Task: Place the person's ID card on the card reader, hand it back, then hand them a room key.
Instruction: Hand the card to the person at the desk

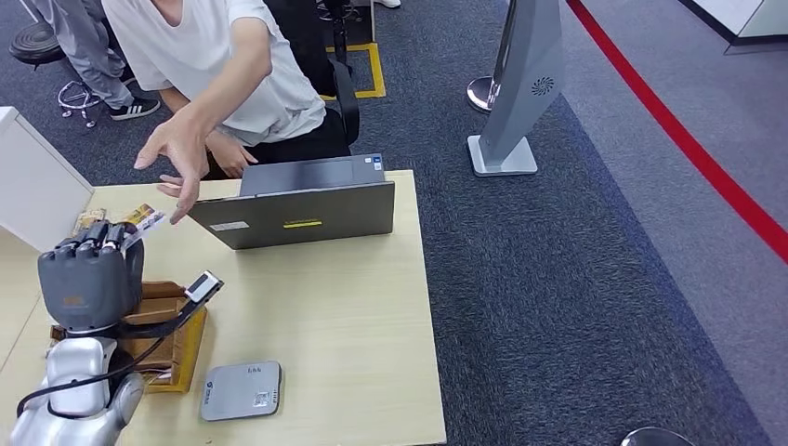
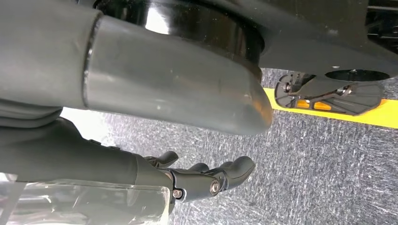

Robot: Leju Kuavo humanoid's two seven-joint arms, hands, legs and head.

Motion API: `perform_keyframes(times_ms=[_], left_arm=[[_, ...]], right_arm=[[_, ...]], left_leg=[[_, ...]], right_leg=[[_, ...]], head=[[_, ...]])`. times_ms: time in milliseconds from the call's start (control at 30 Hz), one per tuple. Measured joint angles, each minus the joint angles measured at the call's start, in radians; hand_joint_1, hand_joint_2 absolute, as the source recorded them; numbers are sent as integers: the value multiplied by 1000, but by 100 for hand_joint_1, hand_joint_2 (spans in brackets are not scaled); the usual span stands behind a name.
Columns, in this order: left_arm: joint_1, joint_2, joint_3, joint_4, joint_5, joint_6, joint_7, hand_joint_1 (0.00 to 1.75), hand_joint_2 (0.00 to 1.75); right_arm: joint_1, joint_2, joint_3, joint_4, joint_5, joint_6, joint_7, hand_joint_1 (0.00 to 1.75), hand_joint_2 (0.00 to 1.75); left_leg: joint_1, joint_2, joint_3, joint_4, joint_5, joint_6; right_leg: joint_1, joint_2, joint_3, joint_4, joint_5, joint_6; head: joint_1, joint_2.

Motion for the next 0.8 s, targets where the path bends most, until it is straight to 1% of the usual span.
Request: perform_keyframes(times_ms=[100, 267, 400, 600, 800], left_arm=[[-51, -18, 45, 87, 0, 1, -48, 175, 175], [-123, -48, 100, 220, 1, 4, -81, 175, 175], [-153, -70, 125, 280, 1, 1, -111, 0, 175], [-163, -108, 180, 332, 5, 4, -196, 0, 175], [-148, -145, 215, 335, 0, 4, -219, 0, 175]], right_arm=[[0, 0, 8, 0, 8, 0, 3, 0, 0], [-3, 0, 20, 0, 7, 2, 8, 0, 0], [-3, 0, 22, 0, 7, 2, 9, 0, 0], [-3, -1, 23, 0, 7, 3, 9, 0, 0], [-3, -1, 23, 0, 1, 1, 8, 0, 0]], left_leg=[[0, 0, 0, 0, 0, 0], [0, 0, 0, 0, 0, 0], [0, 0, 0, 0, 0, 0], [0, 0, -1, 0, 0, 0], [0, 0, -1, 0, 0, 0]], right_leg=[[0, 1, 0, 0, 0, 0], [0, 0, 0, 0, 0, 1], [0, 1, 0, 0, 0, 1], [0, 1, -1, 0, 0, 1], [0, 1, -1, 0, 0, 1]], head=[[0, 0], [1, 0], [1, 0], [1, 0], [1, 0]])
